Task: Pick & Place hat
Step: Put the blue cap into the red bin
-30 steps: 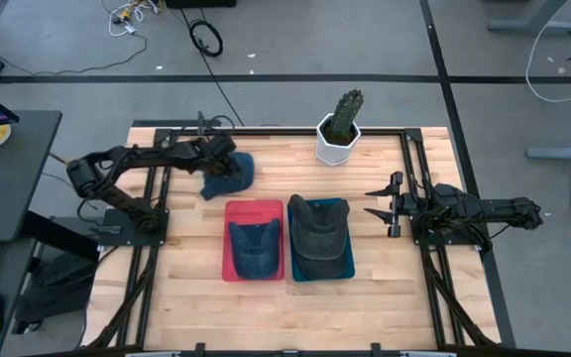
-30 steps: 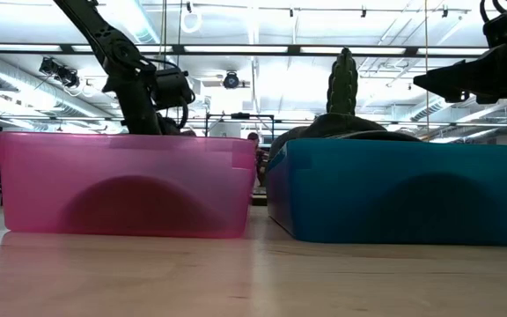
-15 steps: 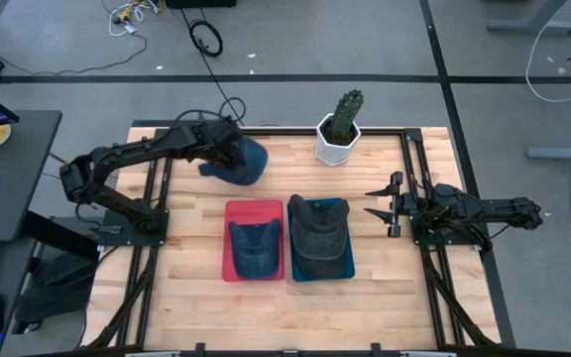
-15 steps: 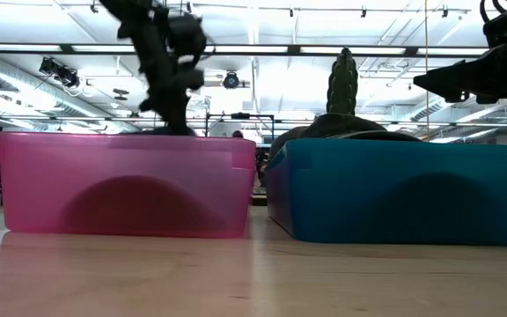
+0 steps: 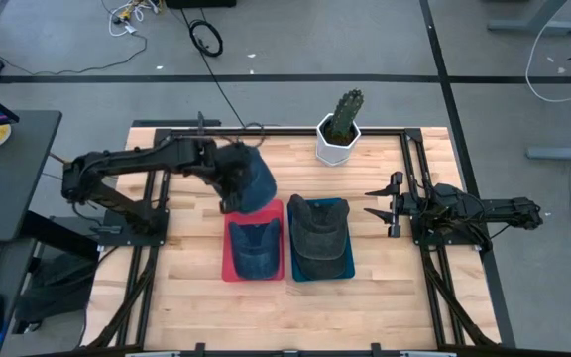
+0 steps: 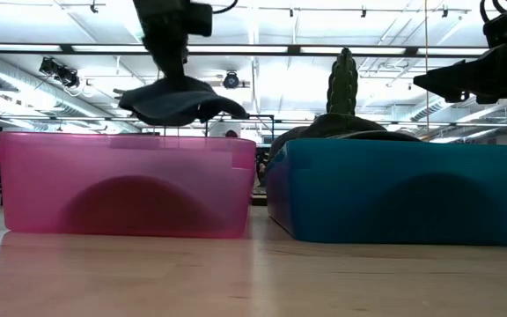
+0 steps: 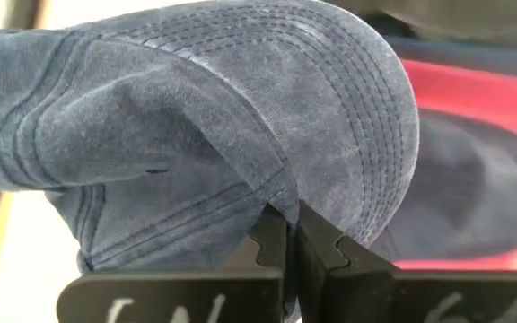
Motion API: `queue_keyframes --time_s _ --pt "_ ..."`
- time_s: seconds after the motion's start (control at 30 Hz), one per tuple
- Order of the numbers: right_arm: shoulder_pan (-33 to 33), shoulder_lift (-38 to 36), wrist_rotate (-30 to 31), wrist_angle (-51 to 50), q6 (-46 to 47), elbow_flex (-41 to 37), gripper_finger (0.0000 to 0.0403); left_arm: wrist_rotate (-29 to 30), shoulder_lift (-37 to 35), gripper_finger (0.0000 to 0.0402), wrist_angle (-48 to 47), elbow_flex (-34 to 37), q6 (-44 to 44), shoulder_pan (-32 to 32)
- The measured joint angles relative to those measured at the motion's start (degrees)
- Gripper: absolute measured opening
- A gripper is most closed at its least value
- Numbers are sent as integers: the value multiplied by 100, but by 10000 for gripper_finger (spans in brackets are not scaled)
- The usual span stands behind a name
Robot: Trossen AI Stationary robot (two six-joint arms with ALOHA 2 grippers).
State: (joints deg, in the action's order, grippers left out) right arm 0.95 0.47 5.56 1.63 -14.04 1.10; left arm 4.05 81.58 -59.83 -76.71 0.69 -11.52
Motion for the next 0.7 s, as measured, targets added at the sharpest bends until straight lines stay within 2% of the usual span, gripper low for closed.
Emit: queue_keyframes --time_s 0.4,0.7 --pt "-2 0 0 0 0 0 201 -140 28 2 -14 0 58 1525" --pt "-2 -2 0 -2 0 0 201 -156 286 2 19 9 142 2138"
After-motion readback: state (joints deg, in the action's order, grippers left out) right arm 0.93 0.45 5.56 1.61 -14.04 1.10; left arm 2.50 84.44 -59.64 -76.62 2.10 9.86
